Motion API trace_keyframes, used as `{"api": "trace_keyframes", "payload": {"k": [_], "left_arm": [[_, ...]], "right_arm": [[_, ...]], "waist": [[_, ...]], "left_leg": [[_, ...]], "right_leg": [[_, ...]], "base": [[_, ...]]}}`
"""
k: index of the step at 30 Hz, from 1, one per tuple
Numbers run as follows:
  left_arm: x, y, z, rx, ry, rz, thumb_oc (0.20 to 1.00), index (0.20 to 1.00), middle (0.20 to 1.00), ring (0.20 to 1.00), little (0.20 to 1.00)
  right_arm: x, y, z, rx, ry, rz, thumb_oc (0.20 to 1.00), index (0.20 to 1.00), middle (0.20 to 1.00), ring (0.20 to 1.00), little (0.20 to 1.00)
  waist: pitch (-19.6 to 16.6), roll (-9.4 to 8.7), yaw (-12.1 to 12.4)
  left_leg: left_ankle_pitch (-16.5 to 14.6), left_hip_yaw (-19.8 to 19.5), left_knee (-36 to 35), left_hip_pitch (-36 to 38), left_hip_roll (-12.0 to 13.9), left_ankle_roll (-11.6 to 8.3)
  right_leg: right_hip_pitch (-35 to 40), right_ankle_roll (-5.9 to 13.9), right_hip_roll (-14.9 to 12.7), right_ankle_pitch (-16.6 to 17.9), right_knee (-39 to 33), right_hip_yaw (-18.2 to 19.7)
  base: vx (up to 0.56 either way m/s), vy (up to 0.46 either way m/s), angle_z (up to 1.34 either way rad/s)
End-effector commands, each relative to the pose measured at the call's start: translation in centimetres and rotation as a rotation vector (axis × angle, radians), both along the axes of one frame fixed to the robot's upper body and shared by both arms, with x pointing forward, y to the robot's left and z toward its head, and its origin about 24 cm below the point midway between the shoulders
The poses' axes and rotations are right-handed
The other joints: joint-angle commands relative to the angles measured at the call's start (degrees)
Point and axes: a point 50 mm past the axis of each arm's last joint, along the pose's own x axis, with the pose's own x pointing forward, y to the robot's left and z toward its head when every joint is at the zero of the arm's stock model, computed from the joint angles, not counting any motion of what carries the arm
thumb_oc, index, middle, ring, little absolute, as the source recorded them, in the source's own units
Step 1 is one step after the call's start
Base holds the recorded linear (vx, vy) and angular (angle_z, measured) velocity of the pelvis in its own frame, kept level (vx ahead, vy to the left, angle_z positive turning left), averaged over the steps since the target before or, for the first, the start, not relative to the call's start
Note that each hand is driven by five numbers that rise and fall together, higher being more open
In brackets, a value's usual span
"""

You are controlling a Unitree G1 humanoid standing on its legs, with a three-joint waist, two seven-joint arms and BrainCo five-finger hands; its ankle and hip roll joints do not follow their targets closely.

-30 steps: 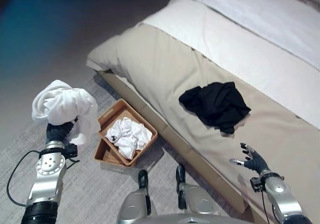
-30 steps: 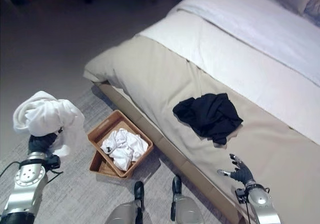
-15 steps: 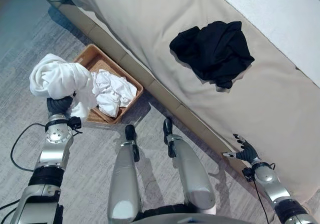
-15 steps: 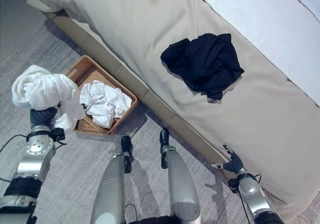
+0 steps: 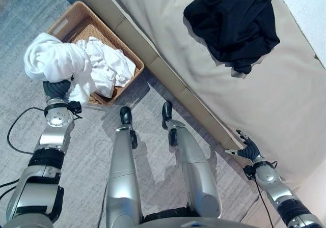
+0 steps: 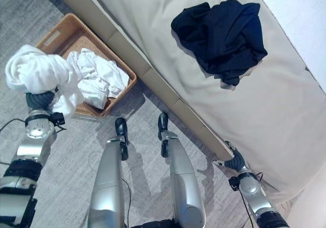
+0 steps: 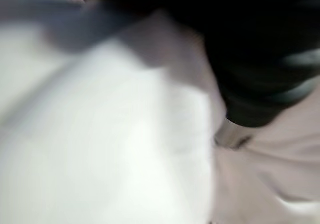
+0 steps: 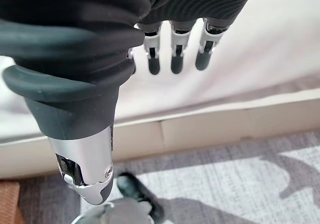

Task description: Pick up clothes into the bucket

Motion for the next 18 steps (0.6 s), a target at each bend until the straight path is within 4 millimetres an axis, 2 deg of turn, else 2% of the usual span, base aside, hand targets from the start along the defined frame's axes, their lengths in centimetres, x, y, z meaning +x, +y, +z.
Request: {"api": "trace_keyframes", "payload": {"k": [1, 14, 15, 16, 18], "left_arm": [[-0.3, 0.8, 3.0, 0.031, -0.124, 0.026, 1.000, 1.000, 1.000, 1.000, 1.000], [-0.9, 1.3, 2.5, 0.010, -0.146, 0.059, 1.000, 1.000, 1.000, 1.000, 1.000], [-1.0, 1.5, 2.3, 0.005, -0.144, 0.069, 1.000, 1.000, 1.000, 1.000, 1.000], [-1.1, 1.3, 1.8, -0.001, -0.134, 0.078, 1.000, 1.000, 1.000, 1.000, 1.000], [-1.2, 1.0, 0.9, -0.014, -0.120, 0.089, 1.000, 1.000, 1.000, 1.000, 1.000]], "right_arm": [[0.3, 0.6, 0.5, 0.026, -0.056, -0.002, 1.000, 1.000, 1.000, 1.000, 1.000], [1.8, 1.2, 2.3, 0.046, -0.163, 0.000, 1.000, 1.000, 1.000, 1.000, 1.000], [2.1, 1.2, 2.9, 0.051, -0.196, -0.002, 1.000, 1.000, 1.000, 1.000, 1.000], [3.0, 1.2, 4.8, 0.065, -0.302, -0.032, 1.000, 1.000, 1.000, 1.000, 1.000], [4.2, 0.9, 7.3, 0.083, -0.444, -0.088, 1.000, 1.000, 1.000, 1.000, 1.000]], "waist": [[-0.4, -3.16, 0.6], [-0.4, -2.49, 0.8], [-0.4, -2.41, 0.8], [-0.4, -2.10, 0.8], [-0.4, -1.46, 0.9]], "left_leg": [[-5.6, -3.7, 4.1, 2.3, -0.5, 0.29], [-4.9, -3.5, 1.0, 3.8, -0.7, -0.12], [-4.8, -3.5, 0.6, 4.0, -0.7, -0.16], [-4.5, -3.5, -0.1, 4.3, -0.8, -0.21], [-4.1, -3.3, -0.9, 4.9, -0.8, -0.30]], "right_leg": [[3.2, 4.70, -3.0, 0.9, -2.8, 1.6], [4.7, 4.71, -3.2, 1.2, -5.8, 1.4], [4.9, 4.72, -3.2, 1.2, -6.0, 1.3], [5.1, 4.68, -3.3, 1.3, -6.3, 1.3], [5.3, 4.65, -3.4, 1.3, -6.5, 1.2]], "base": [[0.00, 0.000, 0.00], [0.00, 0.000, 0.00], [0.00, 0.000, 0.00], [0.00, 0.000, 0.00], [0.00, 0.000, 0.00]]}}
